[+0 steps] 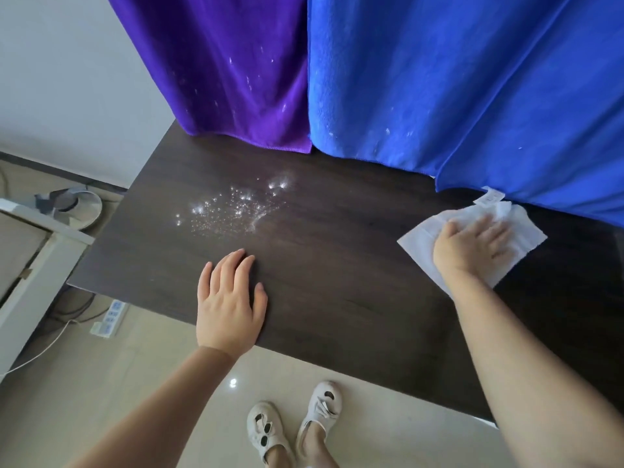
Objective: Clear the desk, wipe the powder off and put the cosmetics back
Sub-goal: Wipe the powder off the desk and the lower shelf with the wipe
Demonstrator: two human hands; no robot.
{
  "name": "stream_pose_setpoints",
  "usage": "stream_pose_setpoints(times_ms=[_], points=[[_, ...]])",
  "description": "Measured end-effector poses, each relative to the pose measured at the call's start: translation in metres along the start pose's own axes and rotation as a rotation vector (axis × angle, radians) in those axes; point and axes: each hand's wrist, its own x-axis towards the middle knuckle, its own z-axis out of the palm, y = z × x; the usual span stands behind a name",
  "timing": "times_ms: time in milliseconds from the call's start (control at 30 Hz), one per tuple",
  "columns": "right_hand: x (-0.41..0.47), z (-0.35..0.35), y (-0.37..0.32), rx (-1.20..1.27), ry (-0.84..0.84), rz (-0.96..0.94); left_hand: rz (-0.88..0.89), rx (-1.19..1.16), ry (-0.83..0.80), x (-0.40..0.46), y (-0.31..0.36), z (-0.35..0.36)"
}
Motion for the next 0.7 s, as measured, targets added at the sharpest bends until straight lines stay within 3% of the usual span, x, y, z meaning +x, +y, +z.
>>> stream_pose_setpoints(times_ms=[67, 200, 333, 400, 500, 567, 700], points=[[-0.007, 0.011, -0.046, -0.003, -0.003, -0.060, -0.002, 0.012, -0.006, 0.000, 0.000, 0.000], [-0.052, 0.041, -0.138, -0.080, -0.047, -0.582, -0.003, 0.031, -0.025, 0.000, 0.000, 0.000], [-0.049, 0.041, -0.145, -0.171, -0.145, -1.026, 0.009, 0.047, -0.027, 0.001, 0.000, 0.000], [-0.017, 0.031, -0.113, -0.145, -0.091, -1.000, 0.006, 0.048, -0.022, 0.001, 0.001, 0.000], [0.028, 0.014, -0.038, -0.154, 0.078, -0.789, 0.006, 0.042, -0.010, 0.001, 0.001, -0.001], [0.039, 0.005, 0.003, -0.144, 0.106, -0.665, 0.007, 0.041, -0.012, 0.001, 0.000, 0.000], [0.011, 0.012, -0.013, -0.030, 0.087, -0.314, 0.010, 0.031, -0.017, 0.001, -0.001, 0.000]])
